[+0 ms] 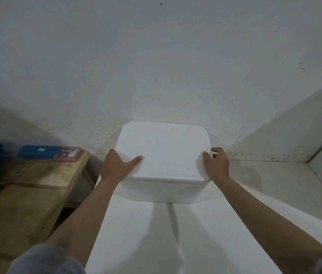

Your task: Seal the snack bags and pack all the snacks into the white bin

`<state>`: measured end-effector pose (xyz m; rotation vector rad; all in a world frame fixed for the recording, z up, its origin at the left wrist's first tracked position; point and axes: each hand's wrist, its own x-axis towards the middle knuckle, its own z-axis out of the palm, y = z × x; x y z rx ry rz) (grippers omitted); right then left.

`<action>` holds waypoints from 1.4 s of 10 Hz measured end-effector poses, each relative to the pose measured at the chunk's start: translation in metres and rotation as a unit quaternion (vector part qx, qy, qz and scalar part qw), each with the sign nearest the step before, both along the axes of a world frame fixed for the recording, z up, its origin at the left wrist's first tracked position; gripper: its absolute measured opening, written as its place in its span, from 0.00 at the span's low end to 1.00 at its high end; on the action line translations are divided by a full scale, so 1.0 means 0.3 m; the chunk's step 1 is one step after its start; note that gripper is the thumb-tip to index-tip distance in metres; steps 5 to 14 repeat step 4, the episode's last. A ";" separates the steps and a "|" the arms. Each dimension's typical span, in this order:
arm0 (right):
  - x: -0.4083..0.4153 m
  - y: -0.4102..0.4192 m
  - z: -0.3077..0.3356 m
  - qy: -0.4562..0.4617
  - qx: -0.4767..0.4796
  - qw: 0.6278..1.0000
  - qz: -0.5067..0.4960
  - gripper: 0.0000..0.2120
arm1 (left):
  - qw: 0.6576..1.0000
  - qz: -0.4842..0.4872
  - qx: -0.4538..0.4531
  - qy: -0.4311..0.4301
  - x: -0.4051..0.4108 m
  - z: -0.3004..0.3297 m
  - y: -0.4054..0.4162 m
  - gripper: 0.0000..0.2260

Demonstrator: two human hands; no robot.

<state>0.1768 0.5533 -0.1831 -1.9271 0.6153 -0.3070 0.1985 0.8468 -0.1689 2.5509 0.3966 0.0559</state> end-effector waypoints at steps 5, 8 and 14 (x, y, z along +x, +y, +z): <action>-0.052 0.036 0.019 -0.055 0.049 0.993 -0.090 0.12 | 0.992 0.021 0.057 -0.114 -0.016 -0.006 -0.033 0.36; -0.052 0.036 0.019 -0.055 0.049 0.993 -0.090 0.12 | 0.992 0.021 0.057 -0.114 -0.016 -0.006 -0.033 0.36; -0.052 0.036 0.019 -0.055 0.049 0.993 -0.090 0.12 | 0.992 0.021 0.057 -0.114 -0.016 -0.006 -0.033 0.36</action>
